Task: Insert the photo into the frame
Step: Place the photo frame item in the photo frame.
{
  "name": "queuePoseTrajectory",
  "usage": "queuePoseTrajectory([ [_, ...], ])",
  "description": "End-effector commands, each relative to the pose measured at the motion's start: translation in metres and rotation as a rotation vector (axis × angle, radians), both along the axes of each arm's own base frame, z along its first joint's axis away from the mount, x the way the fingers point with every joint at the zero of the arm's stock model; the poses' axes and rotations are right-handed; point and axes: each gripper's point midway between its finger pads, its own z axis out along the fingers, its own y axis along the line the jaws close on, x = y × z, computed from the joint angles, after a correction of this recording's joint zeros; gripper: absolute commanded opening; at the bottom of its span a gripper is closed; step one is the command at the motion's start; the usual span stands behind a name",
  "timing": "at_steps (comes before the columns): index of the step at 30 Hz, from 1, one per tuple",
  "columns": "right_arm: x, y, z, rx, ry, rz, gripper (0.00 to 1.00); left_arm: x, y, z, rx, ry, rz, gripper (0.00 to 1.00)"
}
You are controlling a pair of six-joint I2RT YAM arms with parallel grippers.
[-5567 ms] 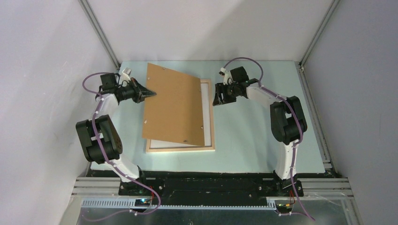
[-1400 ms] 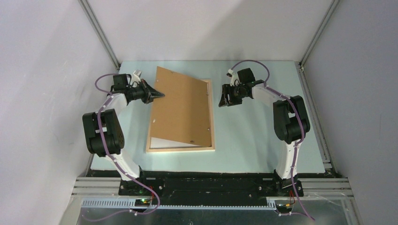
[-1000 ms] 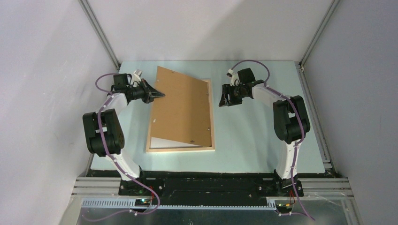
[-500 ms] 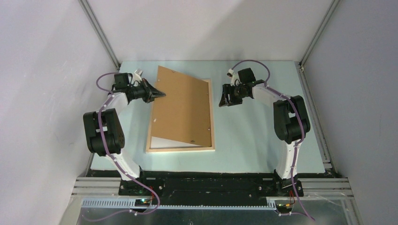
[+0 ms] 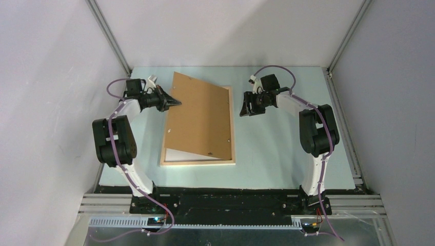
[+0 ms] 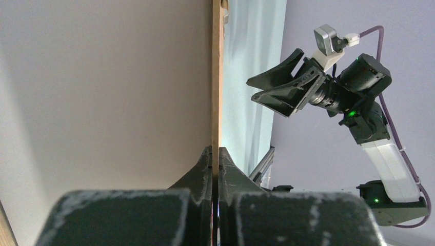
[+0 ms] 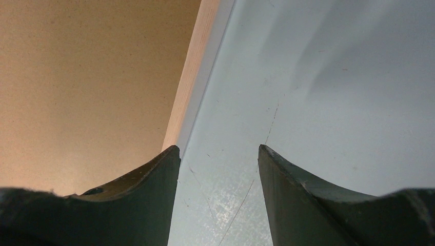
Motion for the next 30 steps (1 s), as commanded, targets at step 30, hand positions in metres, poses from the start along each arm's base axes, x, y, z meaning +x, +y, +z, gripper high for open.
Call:
queuePoseTrajectory([
  [30, 0.001, 0.001, 0.012, 0.026, -0.018, 0.0, 0.62, 0.005, 0.026, -0.072, 0.26, 0.096, 0.024, 0.29],
])
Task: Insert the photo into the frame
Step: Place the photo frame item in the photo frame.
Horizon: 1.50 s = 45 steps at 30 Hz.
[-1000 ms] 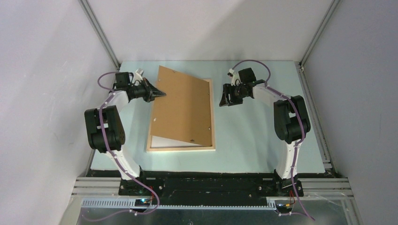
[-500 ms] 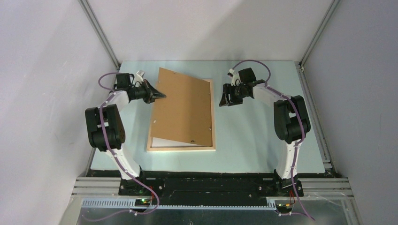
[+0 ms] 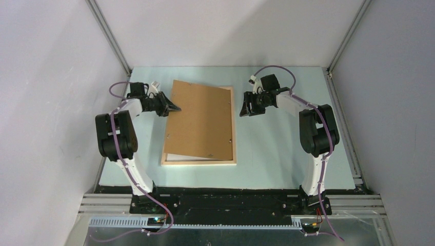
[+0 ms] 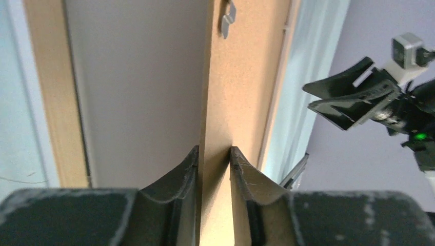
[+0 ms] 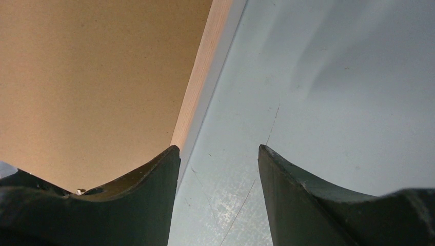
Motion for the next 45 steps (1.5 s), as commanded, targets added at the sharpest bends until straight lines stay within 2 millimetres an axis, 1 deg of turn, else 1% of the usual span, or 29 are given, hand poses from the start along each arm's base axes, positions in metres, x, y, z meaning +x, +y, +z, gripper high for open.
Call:
queuePoseTrajectory([
  [1, 0.002, 0.0, 0.012, 0.019, -0.027, 0.002, 0.62, 0.006, 0.012, -0.021, 0.125, 0.02, 0.013, 0.32],
  [2, 0.002, 0.001, 0.012, 0.02, -0.027, 0.004, 0.62, 0.006, 0.013, -0.022, 0.131, 0.021, 0.013, 0.34],
  [7, 0.002, 0.001, 0.012, 0.02, -0.028, 0.005, 0.62, 0.005, 0.018, -0.033, 0.166, 0.045, 0.022, 0.48],
  [12, 0.002, 0.001, 0.013, 0.02, -0.031, 0.004, 0.62, 0.003, 0.022, -0.042, 0.19, 0.065, 0.031, 0.57],
  [16, 0.001, 0.001, 0.014, 0.02, -0.033, 0.005, 0.62, 0.003, 0.023, -0.044, 0.206, 0.073, 0.036, 0.68],
  [20, 0.001, 0.001, 0.016, 0.021, -0.036, 0.006, 0.62, 0.001, 0.026, -0.043, 0.229, 0.075, 0.042, 0.84],
  [24, 0.001, 0.001, 0.015, 0.022, -0.034, 0.008, 0.62, -0.001, 0.03, -0.042, 0.257, 0.075, 0.045, 0.93],
  [27, 0.001, 0.0, 0.015, 0.022, -0.035, 0.007, 0.62, -0.003, 0.034, -0.04, 0.282, 0.075, 0.05, 0.96],
  [32, 0.001, 0.0, 0.015, 0.024, -0.035, 0.008, 0.62, -0.005, 0.038, -0.03, 0.32, 0.053, 0.053, 0.99],
  [37, 0.001, 0.0, 0.014, 0.024, -0.031, 0.008, 0.62, -0.005, 0.043, -0.019, 0.354, 0.034, 0.056, 1.0],
  [45, 0.001, -0.001, 0.015, 0.023, -0.032, 0.006, 0.62, -0.008, 0.048, -0.01, 0.392, 0.025, 0.056, 1.0],
])
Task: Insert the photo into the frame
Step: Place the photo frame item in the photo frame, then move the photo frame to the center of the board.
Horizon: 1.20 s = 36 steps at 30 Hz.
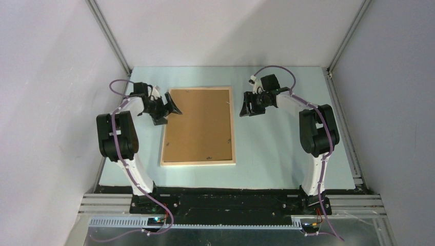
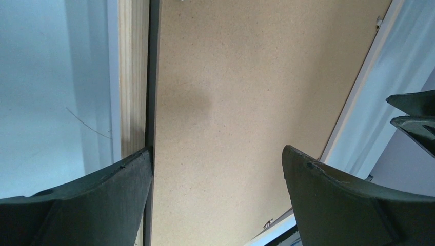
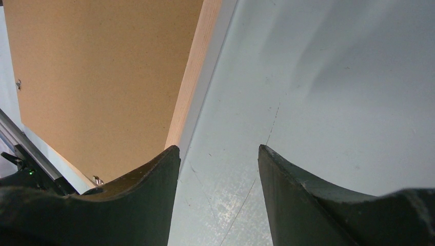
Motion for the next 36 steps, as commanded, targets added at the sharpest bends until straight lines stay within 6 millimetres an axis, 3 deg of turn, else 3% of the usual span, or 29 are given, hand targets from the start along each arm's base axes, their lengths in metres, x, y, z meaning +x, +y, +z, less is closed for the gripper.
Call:
queuePoseTrajectory([
  [1, 0.001, 0.0, 0.015, 0.023, -0.032, 0.006, 0.62, 0.006, 0.019, 0.027, 0.103, -0.079, 0.003, 1.0],
  [9, 0.001, -0.001, 0.017, 0.027, -0.036, 0.005, 0.64, 0.003, 0.028, 0.048, 0.175, -0.135, 0.001, 1.0],
  [14, 0.002, -0.001, 0.018, 0.028, -0.04, 0.006, 0.68, 0.006, 0.038, 0.049, 0.239, -0.151, 0.003, 1.0],
  [23, 0.001, 0.007, 0.014, 0.005, -0.051, 0.019, 0.84, 0.02, 0.044, 0.017, 0.255, -0.088, -0.011, 0.96],
  [26, 0.0, 0.011, 0.012, 0.002, -0.052, 0.028, 0.84, 0.024, 0.043, 0.003, 0.245, -0.061, -0.024, 0.91],
  [36, -0.004, 0.032, -0.007, -0.003, -0.013, 0.068, 0.81, 0.022, 0.031, -0.014, 0.199, -0.024, -0.065, 0.73],
])
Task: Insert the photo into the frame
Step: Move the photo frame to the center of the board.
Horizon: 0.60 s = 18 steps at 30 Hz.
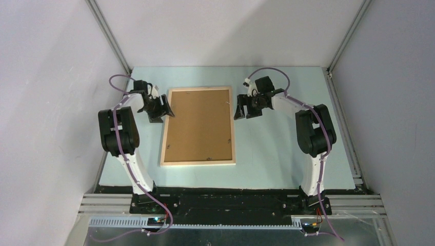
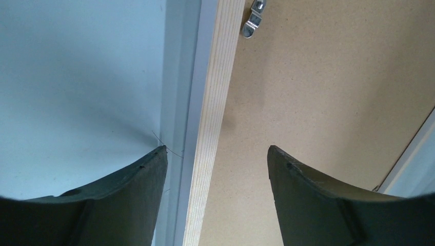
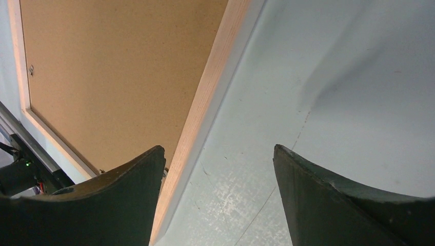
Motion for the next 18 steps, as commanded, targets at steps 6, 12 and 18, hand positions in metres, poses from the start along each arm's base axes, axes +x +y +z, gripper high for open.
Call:
queuePoseTrajectory([
  [6, 0.006, 0.024, -0.015, 0.014, 0.021, 0.034, 0.81, 0.002, -0.012, -0.001, -0.017, -0.021, -0.069, 0.65],
  [12, 0.004, 0.035, -0.024, 0.029, 0.055, 0.057, 0.8, -0.007, -0.028, -0.001, -0.037, -0.013, -0.109, 0.58],
  [18, -0.003, 0.04, -0.025, 0.053, 0.083, 0.084, 0.79, -0.021, -0.05, 0.0, -0.058, -0.006, -0.169, 0.55],
])
